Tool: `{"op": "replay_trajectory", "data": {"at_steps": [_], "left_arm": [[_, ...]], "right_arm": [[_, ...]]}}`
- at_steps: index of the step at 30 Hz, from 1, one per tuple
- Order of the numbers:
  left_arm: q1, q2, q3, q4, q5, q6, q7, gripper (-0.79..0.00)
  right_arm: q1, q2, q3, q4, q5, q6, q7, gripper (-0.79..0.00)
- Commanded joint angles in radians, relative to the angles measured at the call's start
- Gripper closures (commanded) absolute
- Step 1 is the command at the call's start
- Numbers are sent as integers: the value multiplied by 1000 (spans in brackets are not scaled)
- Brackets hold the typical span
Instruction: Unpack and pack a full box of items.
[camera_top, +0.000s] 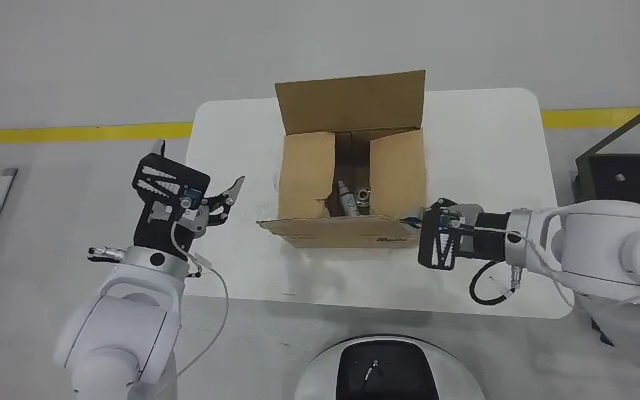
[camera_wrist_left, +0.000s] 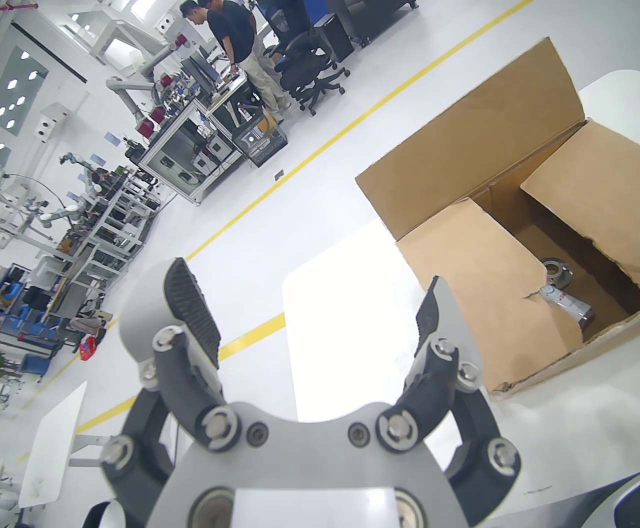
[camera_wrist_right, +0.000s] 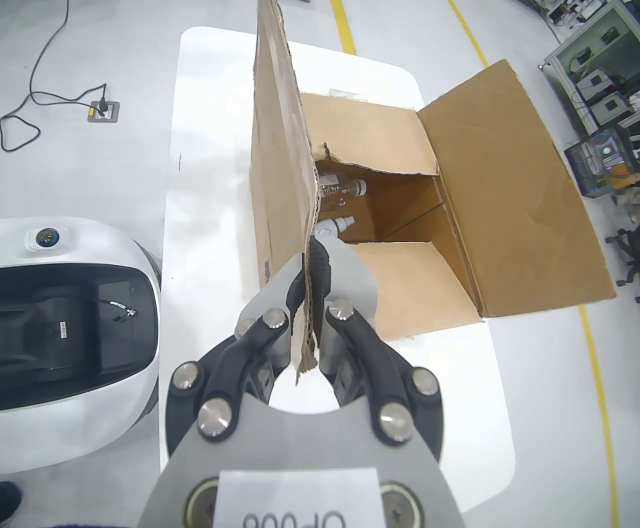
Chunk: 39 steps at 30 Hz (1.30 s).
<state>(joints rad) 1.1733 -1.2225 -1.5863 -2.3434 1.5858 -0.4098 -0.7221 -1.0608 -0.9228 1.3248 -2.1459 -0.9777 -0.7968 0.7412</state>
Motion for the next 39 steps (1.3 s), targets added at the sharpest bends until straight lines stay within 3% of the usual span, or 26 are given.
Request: {"op": "replay_trajectory", "data": {"at_steps": [1, 5, 7, 10, 16, 20, 30, 39], "left_arm": [[8, 2, 14, 4, 11, -15, 13, -785], [6, 4, 49, 13, 26, -39, 15, -785], [0, 5, 67, 17, 37, -44, 14, -785], [-13, 5, 94, 32, 48, -48, 14, -785], [-46, 6, 148, 60, 77, -50, 17, -785], [-45, 6, 178, 69, 78, -66, 12, -785], [-30, 11, 206, 57, 84, -111, 7, -785], [-32, 14, 174, 57, 75, -90, 6, -785]], "right_arm": [[-24, 2, 2, -4, -35, -6, -33, 0], [-57, 4, 12, -9, -78, -12, -86, -12], [-68, 6, 20, -15, -88, -22, -109, -154], [-82, 10, 32, -21, -99, -42, -130, -237], [-110, 18, 57, -31, -99, -108, -169, -302], [-133, 24, 79, -36, -95, -154, -197, -277], [-184, 39, 120, -6, -30, -216, -274, -302], [-176, 60, 74, 29, -44, -216, -240, -191]]}}
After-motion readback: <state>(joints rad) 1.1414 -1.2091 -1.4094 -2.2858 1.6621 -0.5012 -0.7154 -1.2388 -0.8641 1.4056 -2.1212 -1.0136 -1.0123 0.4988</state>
